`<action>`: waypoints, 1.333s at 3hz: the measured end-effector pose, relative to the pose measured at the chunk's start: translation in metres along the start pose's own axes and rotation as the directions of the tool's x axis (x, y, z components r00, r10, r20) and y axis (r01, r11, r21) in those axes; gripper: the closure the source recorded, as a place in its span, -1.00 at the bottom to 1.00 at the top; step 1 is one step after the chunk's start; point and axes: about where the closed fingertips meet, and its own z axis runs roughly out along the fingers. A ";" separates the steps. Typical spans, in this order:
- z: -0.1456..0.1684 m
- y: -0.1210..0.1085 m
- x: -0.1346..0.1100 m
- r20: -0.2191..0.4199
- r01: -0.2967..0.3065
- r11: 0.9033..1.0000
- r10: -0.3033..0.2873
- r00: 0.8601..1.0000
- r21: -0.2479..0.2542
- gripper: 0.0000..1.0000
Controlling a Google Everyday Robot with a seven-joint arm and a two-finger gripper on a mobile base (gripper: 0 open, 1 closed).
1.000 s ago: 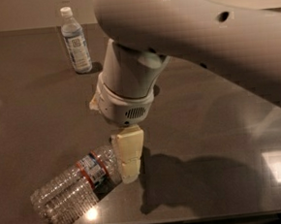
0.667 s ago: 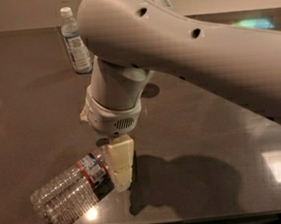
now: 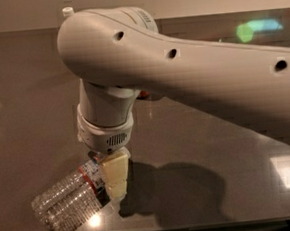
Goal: Pick water bottle
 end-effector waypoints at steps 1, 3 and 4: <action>0.001 0.000 -0.004 -0.013 0.000 1.000 0.000 1.000 -0.002 -0.25; -0.031 -0.012 0.003 0.002 -0.039 0.999 0.039 0.999 0.004 0.71; -0.077 -0.030 0.013 0.019 -0.058 0.998 0.058 0.998 0.014 1.00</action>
Offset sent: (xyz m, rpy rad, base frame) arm 0.0009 0.0045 0.0099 -0.0046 -0.0080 -0.0192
